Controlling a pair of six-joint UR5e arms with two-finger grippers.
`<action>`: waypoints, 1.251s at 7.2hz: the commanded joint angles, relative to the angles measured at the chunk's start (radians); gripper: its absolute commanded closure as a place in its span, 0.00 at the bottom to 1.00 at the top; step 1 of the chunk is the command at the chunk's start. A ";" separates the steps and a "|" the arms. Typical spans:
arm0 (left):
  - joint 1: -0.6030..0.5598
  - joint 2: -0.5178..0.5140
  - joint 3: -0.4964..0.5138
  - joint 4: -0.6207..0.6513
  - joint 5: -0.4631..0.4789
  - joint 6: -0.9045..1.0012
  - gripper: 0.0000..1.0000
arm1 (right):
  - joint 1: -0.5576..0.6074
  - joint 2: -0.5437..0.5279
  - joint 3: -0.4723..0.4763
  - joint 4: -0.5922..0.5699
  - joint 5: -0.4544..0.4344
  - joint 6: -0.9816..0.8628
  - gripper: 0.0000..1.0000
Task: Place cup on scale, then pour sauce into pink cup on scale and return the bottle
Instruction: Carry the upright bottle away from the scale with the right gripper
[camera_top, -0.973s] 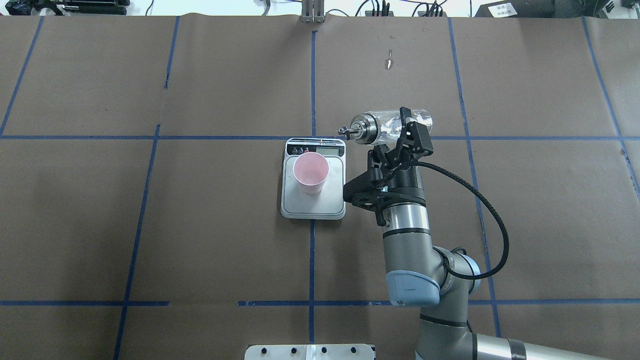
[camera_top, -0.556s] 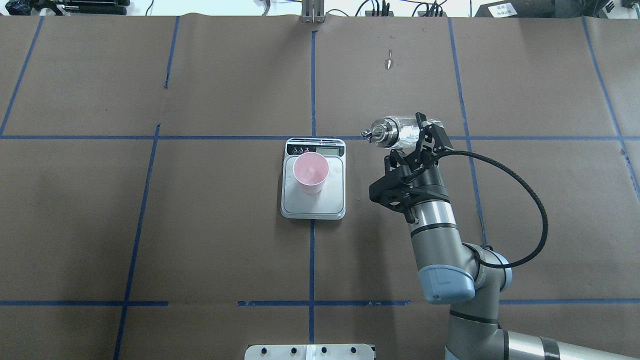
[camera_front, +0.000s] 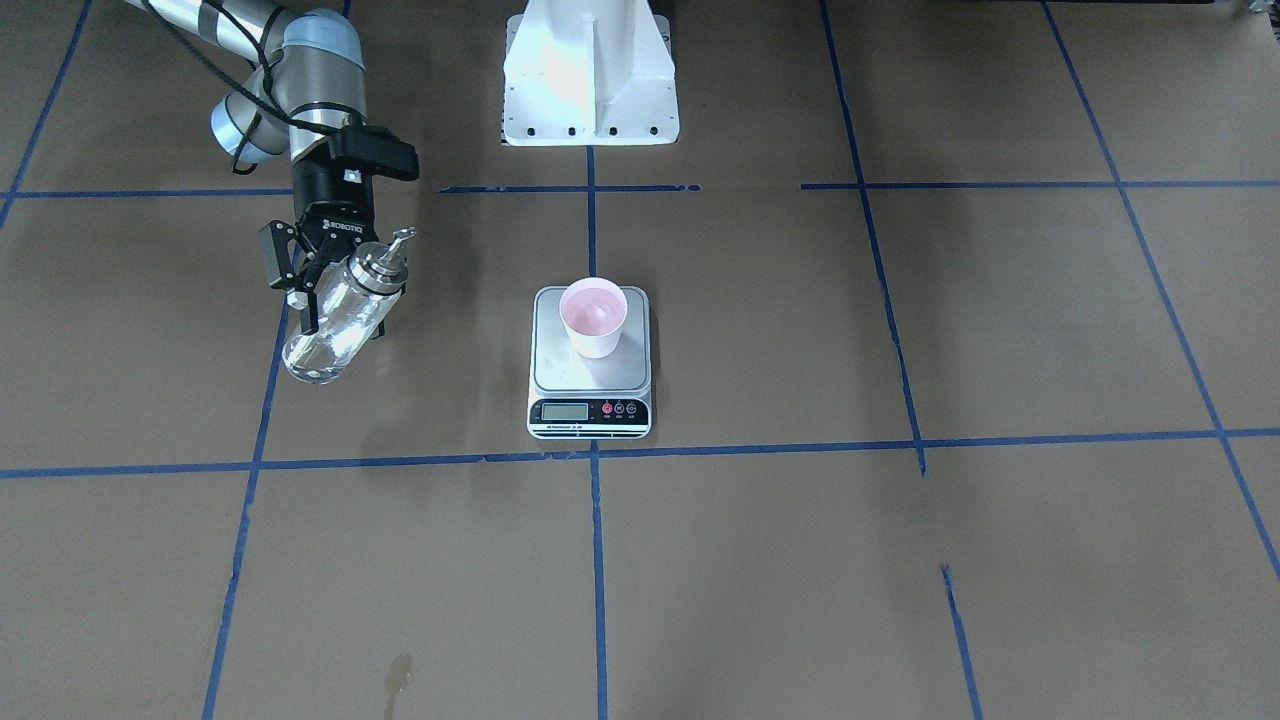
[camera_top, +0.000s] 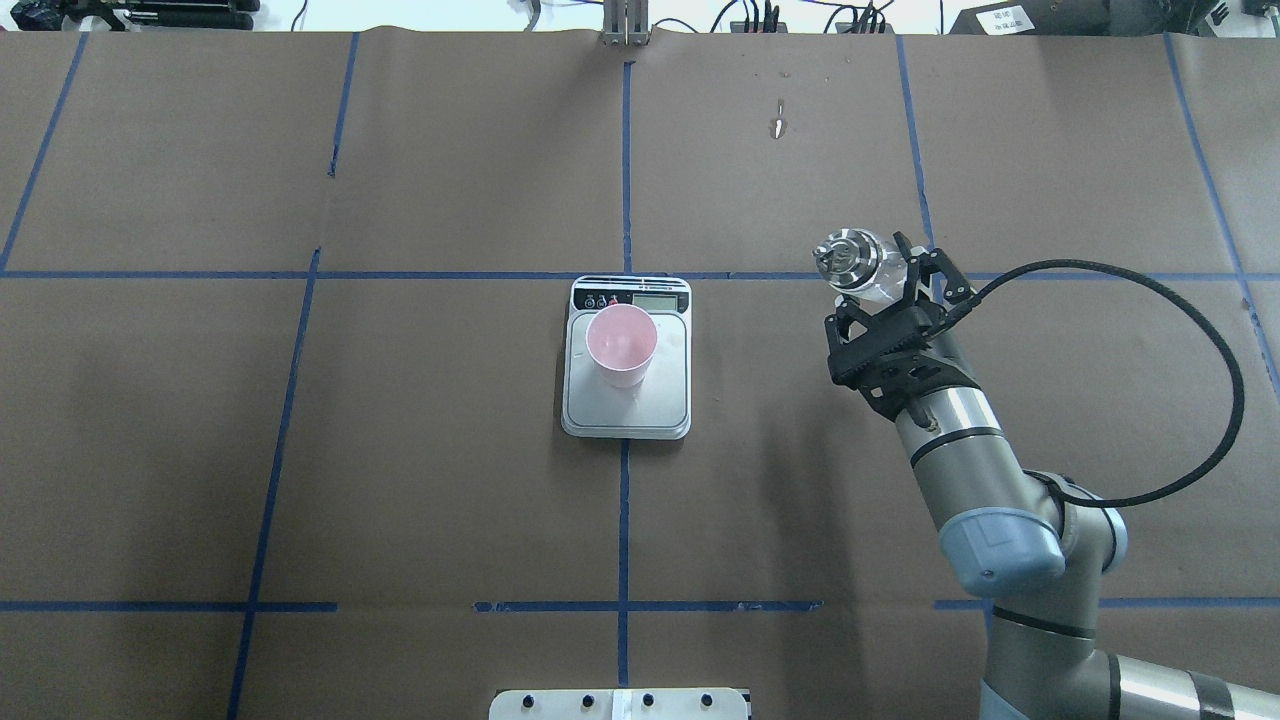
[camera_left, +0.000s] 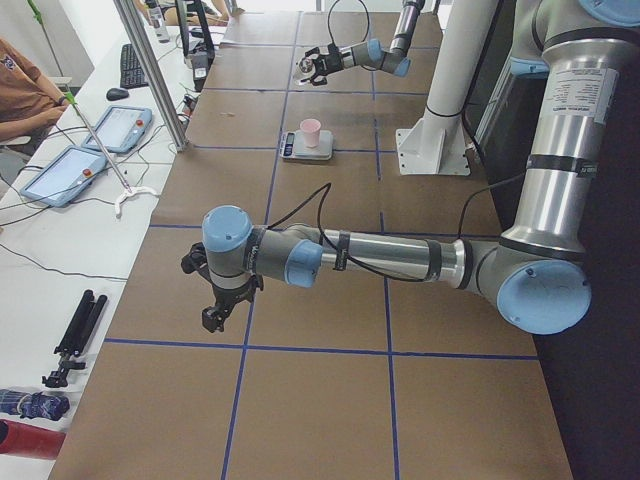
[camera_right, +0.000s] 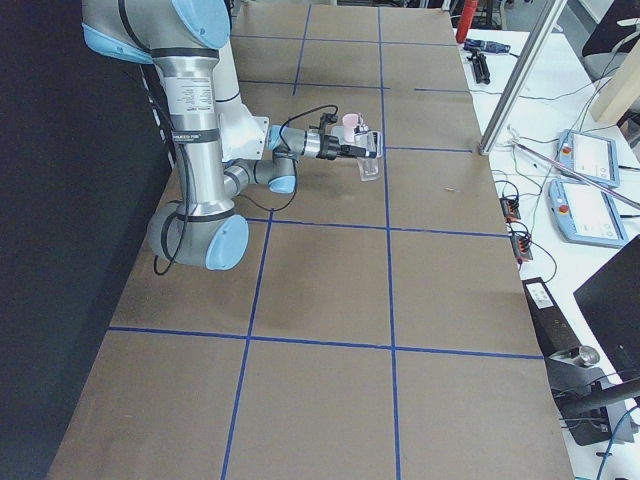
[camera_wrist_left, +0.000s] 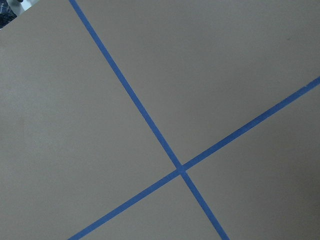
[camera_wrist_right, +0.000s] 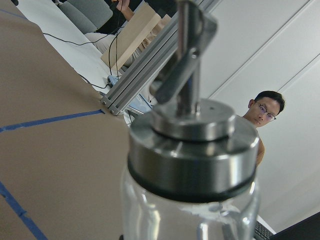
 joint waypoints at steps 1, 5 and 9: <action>-0.001 0.000 -0.002 0.000 0.000 0.000 0.00 | 0.042 -0.083 0.053 -0.002 0.097 0.215 1.00; -0.002 0.000 -0.002 0.000 0.000 -0.002 0.00 | 0.063 -0.169 0.093 -0.002 0.200 0.590 1.00; -0.004 0.000 -0.015 0.000 0.000 -0.003 0.00 | 0.060 -0.181 0.074 -0.003 0.201 0.757 1.00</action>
